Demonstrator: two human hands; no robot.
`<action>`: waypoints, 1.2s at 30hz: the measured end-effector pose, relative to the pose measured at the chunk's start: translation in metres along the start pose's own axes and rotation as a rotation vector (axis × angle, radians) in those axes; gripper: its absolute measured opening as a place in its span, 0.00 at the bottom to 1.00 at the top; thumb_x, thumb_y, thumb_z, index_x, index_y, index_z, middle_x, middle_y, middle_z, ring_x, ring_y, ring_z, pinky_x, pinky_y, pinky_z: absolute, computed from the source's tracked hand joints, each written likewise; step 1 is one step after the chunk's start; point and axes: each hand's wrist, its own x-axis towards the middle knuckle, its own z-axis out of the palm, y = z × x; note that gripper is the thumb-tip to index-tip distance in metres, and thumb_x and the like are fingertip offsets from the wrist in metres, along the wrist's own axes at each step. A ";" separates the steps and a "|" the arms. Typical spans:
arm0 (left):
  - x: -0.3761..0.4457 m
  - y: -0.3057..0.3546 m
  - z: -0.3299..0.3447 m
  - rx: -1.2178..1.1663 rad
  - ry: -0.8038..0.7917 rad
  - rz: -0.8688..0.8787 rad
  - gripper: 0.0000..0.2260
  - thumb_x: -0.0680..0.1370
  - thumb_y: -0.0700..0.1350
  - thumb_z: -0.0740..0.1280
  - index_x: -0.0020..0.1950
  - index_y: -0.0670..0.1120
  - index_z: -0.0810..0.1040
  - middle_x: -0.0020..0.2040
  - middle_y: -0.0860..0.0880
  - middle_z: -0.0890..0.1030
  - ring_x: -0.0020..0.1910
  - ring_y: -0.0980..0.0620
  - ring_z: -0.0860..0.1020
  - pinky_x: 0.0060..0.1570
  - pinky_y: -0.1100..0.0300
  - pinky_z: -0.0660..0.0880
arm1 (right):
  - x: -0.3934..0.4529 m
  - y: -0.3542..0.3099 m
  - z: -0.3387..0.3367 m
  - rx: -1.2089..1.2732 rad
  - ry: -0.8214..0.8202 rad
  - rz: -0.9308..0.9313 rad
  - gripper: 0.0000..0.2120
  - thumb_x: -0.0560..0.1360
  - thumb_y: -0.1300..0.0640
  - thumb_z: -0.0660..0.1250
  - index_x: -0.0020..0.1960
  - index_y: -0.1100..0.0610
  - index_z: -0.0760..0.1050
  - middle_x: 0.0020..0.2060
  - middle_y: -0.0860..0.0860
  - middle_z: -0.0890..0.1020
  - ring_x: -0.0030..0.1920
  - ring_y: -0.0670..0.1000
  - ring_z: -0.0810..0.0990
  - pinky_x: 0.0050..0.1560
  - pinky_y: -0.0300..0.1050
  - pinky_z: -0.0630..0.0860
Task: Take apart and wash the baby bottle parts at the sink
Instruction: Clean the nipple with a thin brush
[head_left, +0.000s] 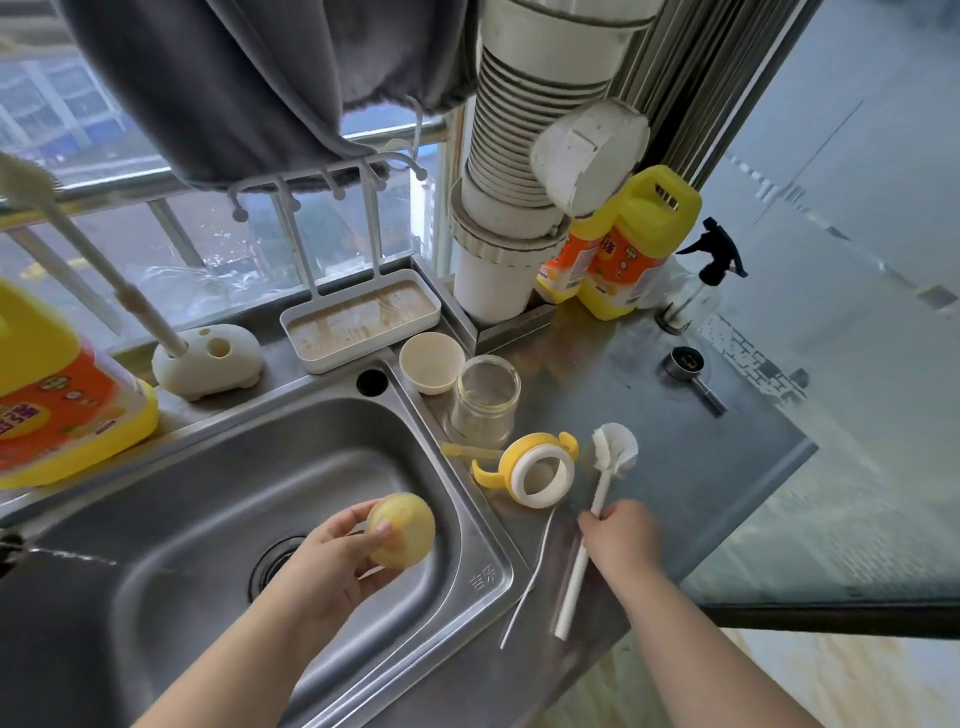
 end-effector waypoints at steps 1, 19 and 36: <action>0.000 0.001 -0.005 -0.013 0.007 0.000 0.09 0.78 0.33 0.62 0.53 0.42 0.78 0.47 0.41 0.81 0.41 0.45 0.79 0.39 0.54 0.77 | -0.005 -0.001 -0.007 0.032 0.046 -0.022 0.10 0.76 0.57 0.65 0.38 0.60 0.73 0.29 0.50 0.73 0.29 0.50 0.69 0.27 0.41 0.61; -0.072 0.038 -0.157 -0.377 0.277 0.307 0.08 0.79 0.36 0.60 0.57 0.38 0.75 0.51 0.41 0.79 0.45 0.49 0.78 0.40 0.59 0.77 | -0.165 -0.174 0.076 -0.179 -0.520 -1.046 0.07 0.79 0.53 0.62 0.52 0.50 0.78 0.33 0.44 0.77 0.36 0.44 0.74 0.39 0.38 0.70; -0.086 0.036 -0.163 -0.019 0.325 0.530 0.06 0.73 0.33 0.69 0.49 0.38 0.79 0.40 0.45 0.80 0.40 0.52 0.77 0.40 0.63 0.76 | -0.193 -0.204 0.099 -0.350 -0.523 -1.391 0.20 0.82 0.50 0.54 0.73 0.38 0.61 0.53 0.51 0.77 0.55 0.54 0.75 0.50 0.48 0.72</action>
